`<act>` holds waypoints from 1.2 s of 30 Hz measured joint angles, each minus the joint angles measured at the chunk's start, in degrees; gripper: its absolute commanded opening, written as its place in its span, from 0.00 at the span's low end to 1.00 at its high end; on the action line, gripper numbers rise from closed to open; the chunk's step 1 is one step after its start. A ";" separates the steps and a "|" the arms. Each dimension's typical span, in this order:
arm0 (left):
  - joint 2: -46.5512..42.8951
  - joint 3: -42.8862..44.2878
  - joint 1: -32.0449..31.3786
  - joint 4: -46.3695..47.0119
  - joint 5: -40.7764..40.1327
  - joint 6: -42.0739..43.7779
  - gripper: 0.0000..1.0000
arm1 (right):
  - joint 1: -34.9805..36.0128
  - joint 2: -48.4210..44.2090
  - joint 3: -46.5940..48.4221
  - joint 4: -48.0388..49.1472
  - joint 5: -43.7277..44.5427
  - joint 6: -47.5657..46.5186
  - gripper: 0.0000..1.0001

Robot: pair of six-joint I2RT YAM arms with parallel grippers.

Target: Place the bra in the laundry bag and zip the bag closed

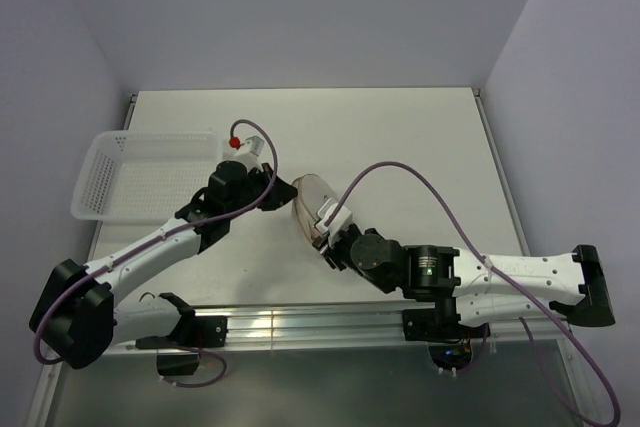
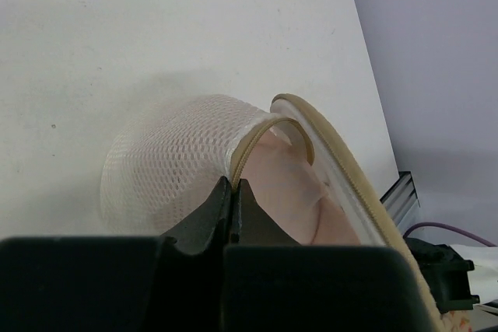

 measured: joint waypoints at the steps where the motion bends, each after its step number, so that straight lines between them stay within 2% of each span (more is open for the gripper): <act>1: 0.04 0.00 0.00 0.04 0.07 0.02 0.00 | 0.13 0.00 0.42 -0.04 -0.48 0.24 0.48; 7: 0.44 0.13 0.13 -0.28 0.26 0.13 0.00 | -0.83 1.75 1.46 0.35 -4.00 1.25 0.48; 11: 0.63 0.28 0.22 -0.35 0.61 0.28 0.00 | -5.73 2.32 1.46 0.13 -5.29 2.73 0.48; 13: 0.61 0.28 0.22 -0.42 1.01 0.33 0.00 | -8.79 1.84 1.46 0.42 -7.04 3.19 0.41; 15: 0.50 0.28 0.22 -0.44 1.03 0.46 0.00 | -10.62 1.81 1.75 0.52 -7.04 3.85 0.43; 16: 0.28 0.28 0.22 -0.46 1.01 0.48 0.00 | -11.04 1.79 1.92 0.52 -6.97 4.13 0.49; 18: -0.17 0.26 0.22 -0.66 1.03 0.50 0.00 | -11.76 1.36 2.40 0.48 -7.61 4.85 0.66; 19: -0.39 0.26 0.20 -0.70 1.05 0.50 0.00 | -12.24 0.76 2.69 0.46 -8.63 5.20 0.84; 20: -0.50 0.24 0.20 -0.68 1.11 0.50 0.00 | -13.92 -0.31 3.67 -0.04 -10.23 5.86 0.87; 25: -0.61 -0.35 0.24 -0.46 1.49 0.50 0.00 | -20.46 1.49 11.08 -1.99 -11.41 8.59 0.84; 30: -1.68 -1.33 0.24 -0.42 1.49 0.50 0.00 | -23.32 10.25 17.03 -2.12 -12.72 9.16 0.72; 36: -2.23 -1.44 0.24 -0.39 1.62 0.70 0.00 | -27.06 19.37 20.31 -6.38 -18.25 9.49 0.70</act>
